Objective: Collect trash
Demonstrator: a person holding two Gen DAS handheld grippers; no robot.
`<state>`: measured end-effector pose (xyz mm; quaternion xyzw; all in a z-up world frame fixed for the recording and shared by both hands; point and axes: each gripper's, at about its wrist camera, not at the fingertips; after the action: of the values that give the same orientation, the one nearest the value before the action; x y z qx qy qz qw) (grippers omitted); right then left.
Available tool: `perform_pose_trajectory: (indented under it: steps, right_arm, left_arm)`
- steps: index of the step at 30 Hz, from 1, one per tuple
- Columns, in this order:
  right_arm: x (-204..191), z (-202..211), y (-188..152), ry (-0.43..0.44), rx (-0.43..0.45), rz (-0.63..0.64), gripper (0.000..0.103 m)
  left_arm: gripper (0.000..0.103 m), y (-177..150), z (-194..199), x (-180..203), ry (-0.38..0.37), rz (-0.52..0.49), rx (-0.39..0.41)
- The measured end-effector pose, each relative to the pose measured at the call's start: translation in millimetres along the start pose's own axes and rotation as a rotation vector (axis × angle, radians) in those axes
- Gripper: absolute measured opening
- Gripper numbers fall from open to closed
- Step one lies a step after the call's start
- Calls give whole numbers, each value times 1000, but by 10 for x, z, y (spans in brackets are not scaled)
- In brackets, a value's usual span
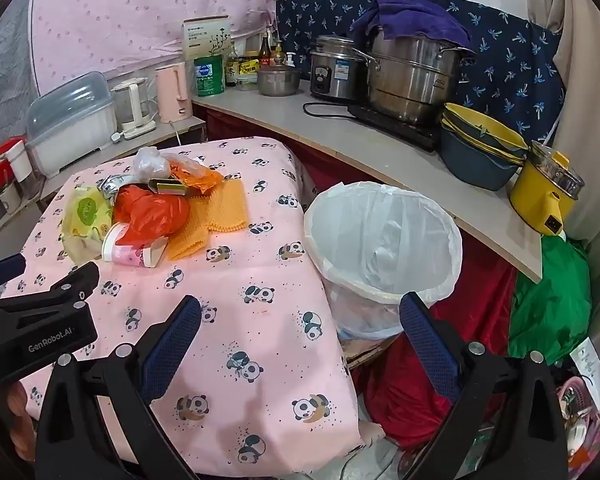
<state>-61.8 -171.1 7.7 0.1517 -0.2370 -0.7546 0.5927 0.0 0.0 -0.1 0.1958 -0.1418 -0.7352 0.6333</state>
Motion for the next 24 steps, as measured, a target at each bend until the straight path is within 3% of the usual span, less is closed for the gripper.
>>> perform_pose_trajectory:
  steps: [24]
  right_arm:
    - [68,39,-4,3,-30,-19,96]
  left_arm:
    - [96,13,33,-14,-3,4,5]
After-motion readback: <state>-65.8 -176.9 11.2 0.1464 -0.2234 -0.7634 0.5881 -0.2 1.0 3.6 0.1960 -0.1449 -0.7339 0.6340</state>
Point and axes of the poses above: each gripper's, at about its wrist camera, not at the fingertips, and z roughly against the way its jaws point, x to its right, y to its top, and after that the axes turned 15 degrees about -x, right-handed
